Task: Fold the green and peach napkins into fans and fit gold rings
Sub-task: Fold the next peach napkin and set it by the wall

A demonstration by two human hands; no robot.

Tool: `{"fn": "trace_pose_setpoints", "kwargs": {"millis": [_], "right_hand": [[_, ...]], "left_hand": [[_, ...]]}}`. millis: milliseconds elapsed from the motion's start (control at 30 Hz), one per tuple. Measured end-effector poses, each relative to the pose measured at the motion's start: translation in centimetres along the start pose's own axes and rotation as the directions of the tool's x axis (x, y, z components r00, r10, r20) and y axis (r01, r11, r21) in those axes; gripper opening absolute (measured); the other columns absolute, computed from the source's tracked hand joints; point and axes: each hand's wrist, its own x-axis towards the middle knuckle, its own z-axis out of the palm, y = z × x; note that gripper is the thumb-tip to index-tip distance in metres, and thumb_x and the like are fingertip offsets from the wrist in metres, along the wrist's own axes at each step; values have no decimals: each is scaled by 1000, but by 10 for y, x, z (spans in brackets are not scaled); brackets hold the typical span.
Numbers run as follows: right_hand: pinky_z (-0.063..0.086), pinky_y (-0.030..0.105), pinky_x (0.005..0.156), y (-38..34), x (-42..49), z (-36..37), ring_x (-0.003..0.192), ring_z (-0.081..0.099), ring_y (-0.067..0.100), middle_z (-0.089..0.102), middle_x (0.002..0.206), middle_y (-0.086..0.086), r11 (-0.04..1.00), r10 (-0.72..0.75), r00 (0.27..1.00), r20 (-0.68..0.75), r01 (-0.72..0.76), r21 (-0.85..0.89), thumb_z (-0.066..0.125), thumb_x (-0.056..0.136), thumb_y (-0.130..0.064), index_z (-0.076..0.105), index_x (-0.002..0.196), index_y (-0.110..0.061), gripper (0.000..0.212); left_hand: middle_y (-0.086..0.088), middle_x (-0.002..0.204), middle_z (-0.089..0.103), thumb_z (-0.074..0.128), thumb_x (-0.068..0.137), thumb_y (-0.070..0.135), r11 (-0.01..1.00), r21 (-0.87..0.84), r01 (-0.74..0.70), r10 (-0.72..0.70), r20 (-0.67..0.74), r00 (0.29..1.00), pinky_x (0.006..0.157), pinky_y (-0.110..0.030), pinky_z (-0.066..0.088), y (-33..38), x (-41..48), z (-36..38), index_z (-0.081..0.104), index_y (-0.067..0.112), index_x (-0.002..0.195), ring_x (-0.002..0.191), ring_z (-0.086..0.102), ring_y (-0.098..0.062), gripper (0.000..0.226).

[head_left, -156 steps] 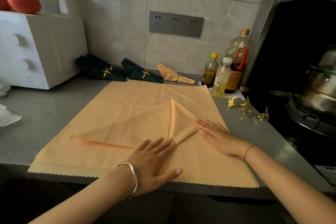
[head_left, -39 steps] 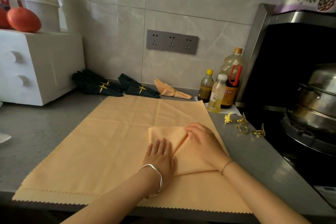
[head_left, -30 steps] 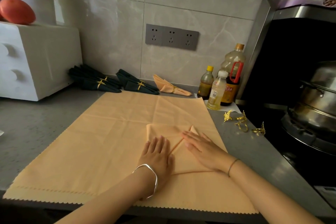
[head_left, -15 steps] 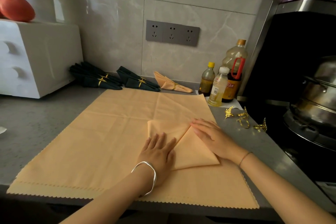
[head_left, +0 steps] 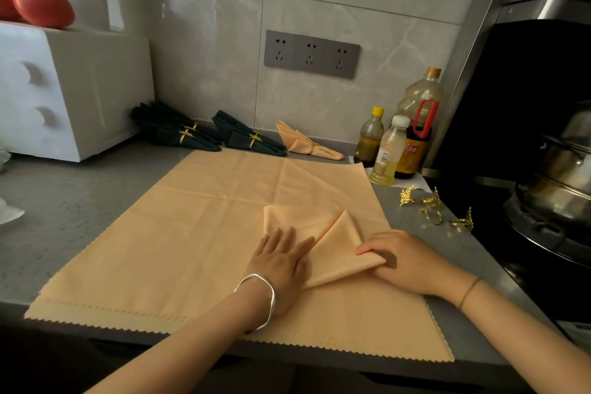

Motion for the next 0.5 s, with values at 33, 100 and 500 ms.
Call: {"fn": "trace_pose_setpoints", "kwargs": {"millis": [33,100,500], "right_hand": [[42,21,90,3,3,0,98,54,-5,63,104,-21,990,25,999,-23,-22,137,67,84,-21,66,102,-39,25],[46,23,85,8,9,2,91,60,0,68,93,-12,950,50,997,-54,-31,310,70,83,-17,69,88,-36,19],[36,24,59,8,35,15,58,46,5,56,59,-5,857,200,977,-68,-141,495,76,77,-31,66,57,-22,24]], "left_hand": [[1,160,-2,15,103,37,1000,-23,0,0,-1,1000,116,-29,-9,0,0,-1,7,44,148,147,-7,-18,47],[0,160,-1,15,102,43,998,-67,-1,2,7,1000,116,-29,-9,1,-1,-2,7,47,147,147,-7,-18,46],[-1,160,0,16,99,53,994,-108,-9,14,47,999,116,-29,-9,1,-3,-6,14,50,145,146,-9,-17,46]]}}
